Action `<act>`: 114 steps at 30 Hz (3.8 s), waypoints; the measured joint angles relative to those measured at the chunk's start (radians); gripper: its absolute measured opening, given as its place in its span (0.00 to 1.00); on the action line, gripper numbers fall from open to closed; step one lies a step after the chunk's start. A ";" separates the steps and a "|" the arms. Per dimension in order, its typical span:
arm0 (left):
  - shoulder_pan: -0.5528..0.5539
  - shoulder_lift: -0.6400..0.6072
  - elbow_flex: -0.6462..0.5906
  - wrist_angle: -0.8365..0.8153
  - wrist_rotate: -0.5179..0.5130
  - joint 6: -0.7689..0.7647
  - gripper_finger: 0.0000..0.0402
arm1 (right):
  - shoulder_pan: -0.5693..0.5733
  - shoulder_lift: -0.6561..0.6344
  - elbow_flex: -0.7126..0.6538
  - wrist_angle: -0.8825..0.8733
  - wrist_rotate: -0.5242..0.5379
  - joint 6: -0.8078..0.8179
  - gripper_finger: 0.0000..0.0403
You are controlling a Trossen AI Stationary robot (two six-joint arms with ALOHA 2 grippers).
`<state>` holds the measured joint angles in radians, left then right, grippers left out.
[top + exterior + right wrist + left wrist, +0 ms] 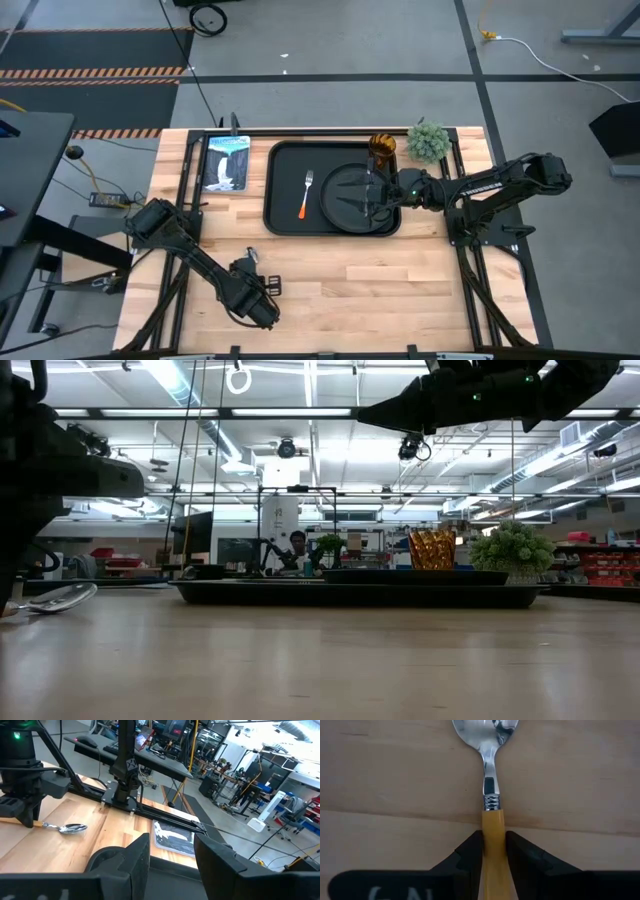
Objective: Pick and place plate/cup/fork/spoon on tray
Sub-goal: Put the yellow spoon on the black serving tray to the left of the orange fork
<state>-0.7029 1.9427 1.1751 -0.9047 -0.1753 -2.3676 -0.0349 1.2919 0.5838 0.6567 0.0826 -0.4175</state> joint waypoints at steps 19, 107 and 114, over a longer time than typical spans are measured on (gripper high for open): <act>0.000 0.013 0.127 -0.197 -0.011 0.072 0.16 | 0.000 0.000 0.000 0.003 0.000 0.000 0.40; 0.714 0.006 0.200 -0.126 -0.628 1.235 0.17 | 0.009 0.000 0.000 0.015 -0.031 0.017 0.40; 0.762 0.005 0.115 -0.068 -0.593 1.281 0.17 | 0.009 0.000 0.000 0.015 -0.031 0.034 0.40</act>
<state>0.0590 1.9476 1.2904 -0.9723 -0.7685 -1.0870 -0.0255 1.2916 0.5838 0.6720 0.0513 -0.3836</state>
